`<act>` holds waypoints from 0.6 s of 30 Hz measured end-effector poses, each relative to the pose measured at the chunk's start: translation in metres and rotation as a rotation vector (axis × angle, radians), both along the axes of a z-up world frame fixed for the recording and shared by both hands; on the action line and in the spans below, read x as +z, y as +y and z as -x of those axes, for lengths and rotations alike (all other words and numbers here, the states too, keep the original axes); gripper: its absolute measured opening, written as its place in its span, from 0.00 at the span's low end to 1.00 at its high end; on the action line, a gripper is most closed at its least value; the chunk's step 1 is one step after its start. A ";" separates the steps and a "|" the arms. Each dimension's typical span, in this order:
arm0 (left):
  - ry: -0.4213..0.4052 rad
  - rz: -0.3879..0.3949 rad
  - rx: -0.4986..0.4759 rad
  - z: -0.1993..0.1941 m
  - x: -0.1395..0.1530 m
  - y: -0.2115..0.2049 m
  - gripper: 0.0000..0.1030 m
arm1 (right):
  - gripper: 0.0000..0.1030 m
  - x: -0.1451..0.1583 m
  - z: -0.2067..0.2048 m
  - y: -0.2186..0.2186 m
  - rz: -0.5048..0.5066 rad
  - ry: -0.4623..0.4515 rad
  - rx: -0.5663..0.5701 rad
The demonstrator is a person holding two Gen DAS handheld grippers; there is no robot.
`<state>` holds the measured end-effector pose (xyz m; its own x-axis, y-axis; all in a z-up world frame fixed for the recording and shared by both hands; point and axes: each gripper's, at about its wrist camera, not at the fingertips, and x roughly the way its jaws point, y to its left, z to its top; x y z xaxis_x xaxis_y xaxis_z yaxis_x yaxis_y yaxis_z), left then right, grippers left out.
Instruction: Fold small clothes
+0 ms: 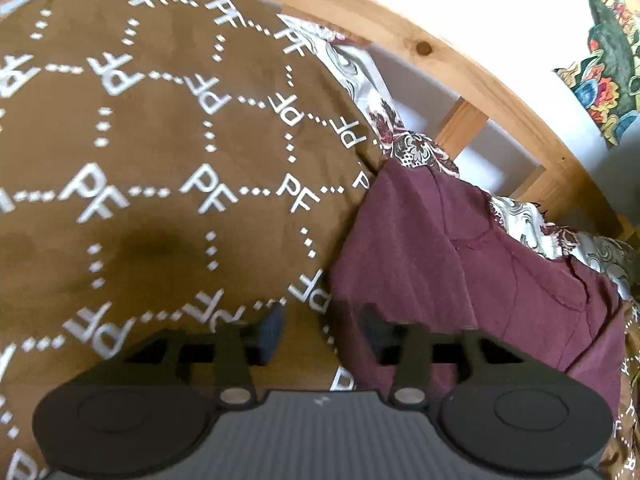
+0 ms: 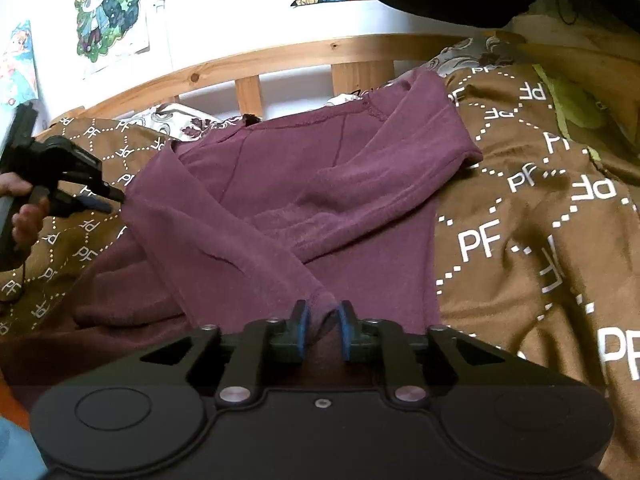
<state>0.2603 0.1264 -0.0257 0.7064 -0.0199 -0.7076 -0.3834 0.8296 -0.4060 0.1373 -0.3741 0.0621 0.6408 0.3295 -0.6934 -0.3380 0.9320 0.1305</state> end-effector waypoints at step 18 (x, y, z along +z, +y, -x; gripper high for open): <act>-0.049 -0.102 -0.305 0.161 0.040 -0.069 0.99 | 0.99 0.063 0.077 -0.018 0.128 -0.114 0.105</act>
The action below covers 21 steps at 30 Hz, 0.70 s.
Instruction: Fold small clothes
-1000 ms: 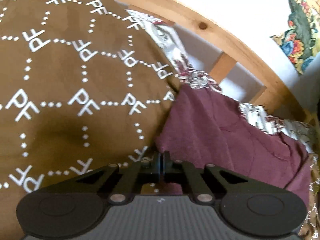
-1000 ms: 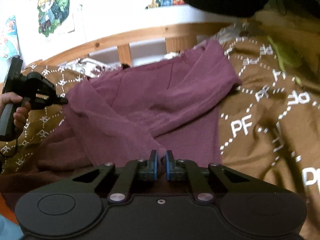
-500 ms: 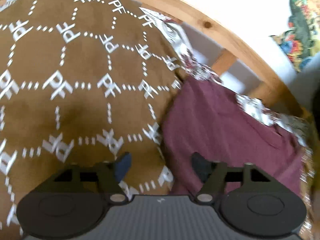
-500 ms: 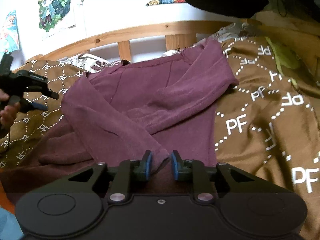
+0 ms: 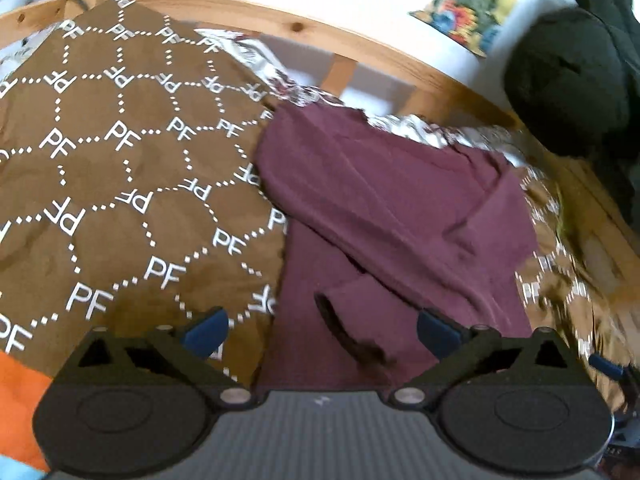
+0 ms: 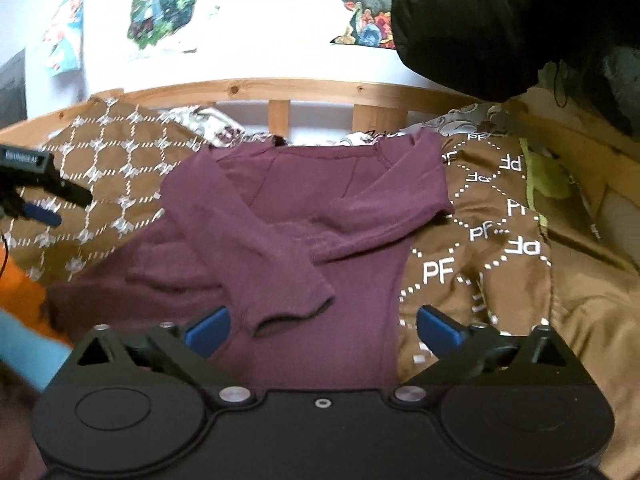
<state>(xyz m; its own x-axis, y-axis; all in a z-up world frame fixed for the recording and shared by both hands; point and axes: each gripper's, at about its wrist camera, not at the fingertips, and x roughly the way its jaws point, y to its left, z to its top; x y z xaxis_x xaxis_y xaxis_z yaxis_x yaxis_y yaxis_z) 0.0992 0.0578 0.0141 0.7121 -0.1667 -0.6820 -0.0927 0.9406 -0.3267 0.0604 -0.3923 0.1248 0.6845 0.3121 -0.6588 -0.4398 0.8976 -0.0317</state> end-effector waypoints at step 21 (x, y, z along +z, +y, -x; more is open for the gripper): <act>-0.019 -0.183 -0.173 0.034 -0.007 -0.051 0.99 | 0.99 -0.048 0.039 0.024 0.233 0.135 0.161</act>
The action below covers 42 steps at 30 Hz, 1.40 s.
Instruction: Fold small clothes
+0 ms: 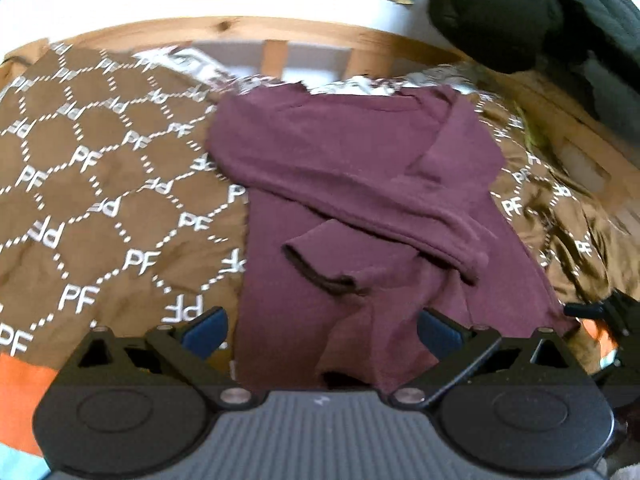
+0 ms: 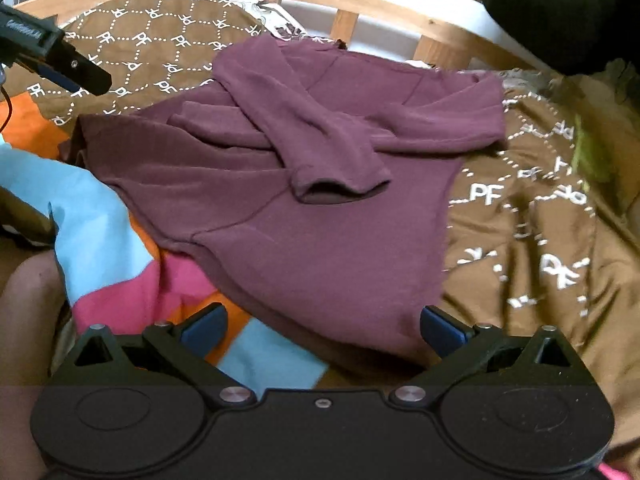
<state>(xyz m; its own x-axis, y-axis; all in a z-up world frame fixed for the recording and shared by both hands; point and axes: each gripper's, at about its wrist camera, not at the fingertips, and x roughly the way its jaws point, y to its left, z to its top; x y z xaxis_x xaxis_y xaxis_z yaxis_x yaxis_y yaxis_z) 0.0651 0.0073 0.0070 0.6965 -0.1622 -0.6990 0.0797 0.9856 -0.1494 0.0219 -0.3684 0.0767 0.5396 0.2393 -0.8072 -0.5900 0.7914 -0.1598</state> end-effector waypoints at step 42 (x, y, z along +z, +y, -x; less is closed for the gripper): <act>-0.013 -0.280 -0.227 0.004 -0.032 -0.069 0.99 | 0.12 0.034 -0.028 -0.039 -0.544 -0.070 -0.267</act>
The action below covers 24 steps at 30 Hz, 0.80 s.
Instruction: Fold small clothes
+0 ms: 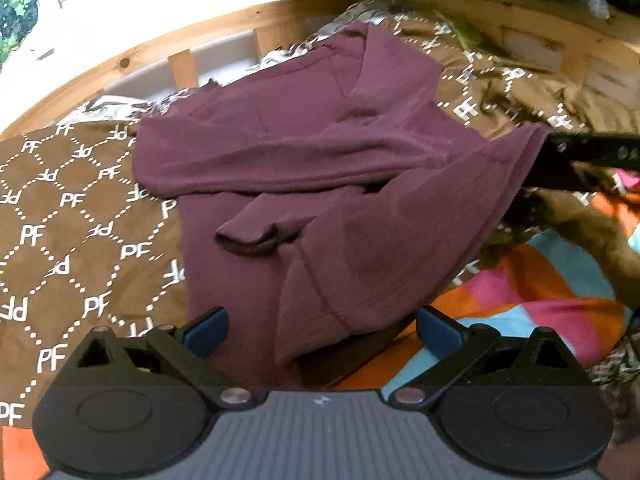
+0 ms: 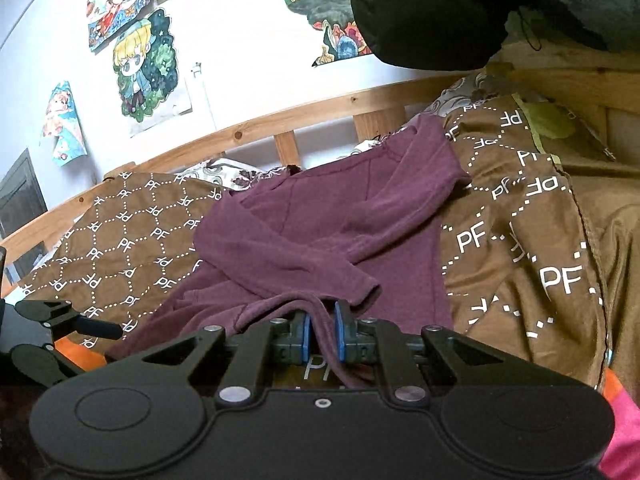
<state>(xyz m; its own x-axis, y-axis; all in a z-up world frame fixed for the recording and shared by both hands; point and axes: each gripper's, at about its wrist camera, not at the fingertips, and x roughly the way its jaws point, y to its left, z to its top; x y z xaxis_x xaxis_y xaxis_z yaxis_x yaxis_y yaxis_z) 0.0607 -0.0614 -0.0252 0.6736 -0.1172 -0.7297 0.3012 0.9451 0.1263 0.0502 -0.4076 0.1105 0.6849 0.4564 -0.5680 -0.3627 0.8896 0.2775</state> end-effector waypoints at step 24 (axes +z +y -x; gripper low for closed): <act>-0.052 -0.220 0.052 -0.001 -0.005 -0.018 0.51 | 0.12 0.008 0.004 -0.003 0.001 -0.048 0.001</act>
